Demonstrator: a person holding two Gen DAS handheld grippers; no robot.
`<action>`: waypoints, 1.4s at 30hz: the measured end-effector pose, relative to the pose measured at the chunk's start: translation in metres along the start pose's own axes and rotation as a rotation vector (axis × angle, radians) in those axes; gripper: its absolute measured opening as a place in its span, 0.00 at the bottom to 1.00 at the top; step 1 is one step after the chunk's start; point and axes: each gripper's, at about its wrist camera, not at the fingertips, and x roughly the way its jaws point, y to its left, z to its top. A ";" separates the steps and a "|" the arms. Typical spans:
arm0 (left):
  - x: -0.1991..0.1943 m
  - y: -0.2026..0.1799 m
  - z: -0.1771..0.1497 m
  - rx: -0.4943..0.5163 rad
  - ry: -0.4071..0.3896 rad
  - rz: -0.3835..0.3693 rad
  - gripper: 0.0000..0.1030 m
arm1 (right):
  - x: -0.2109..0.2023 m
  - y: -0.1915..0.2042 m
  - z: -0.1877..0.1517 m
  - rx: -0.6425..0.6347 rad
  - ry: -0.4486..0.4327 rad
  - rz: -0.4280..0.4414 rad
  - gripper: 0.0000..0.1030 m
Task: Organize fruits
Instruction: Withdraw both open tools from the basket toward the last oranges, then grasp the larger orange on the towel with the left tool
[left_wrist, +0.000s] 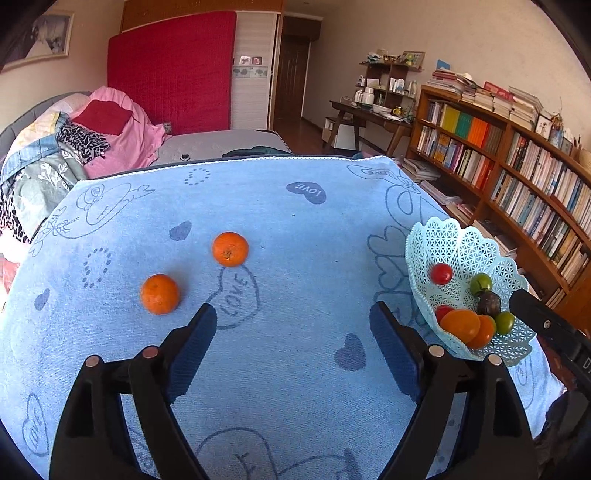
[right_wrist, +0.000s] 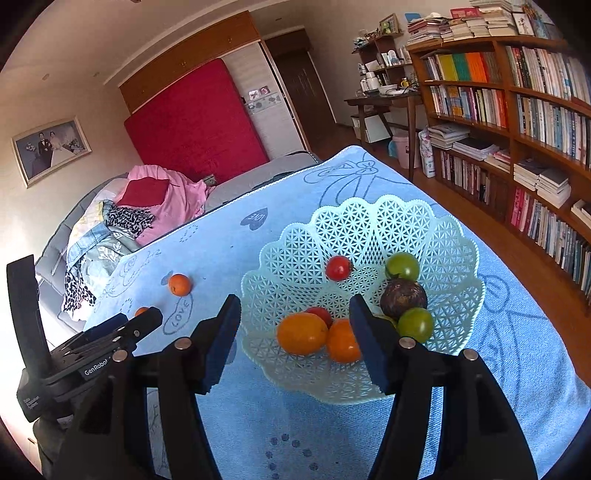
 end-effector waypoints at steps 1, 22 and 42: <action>0.000 0.006 -0.001 -0.010 0.001 0.008 0.82 | 0.001 0.005 0.000 -0.009 0.001 0.006 0.61; 0.021 0.095 -0.003 -0.132 0.050 0.202 0.82 | 0.031 0.069 -0.013 -0.167 0.060 0.054 0.62; 0.074 0.120 0.000 -0.135 0.145 0.193 0.64 | 0.062 0.087 -0.017 -0.211 0.121 0.070 0.62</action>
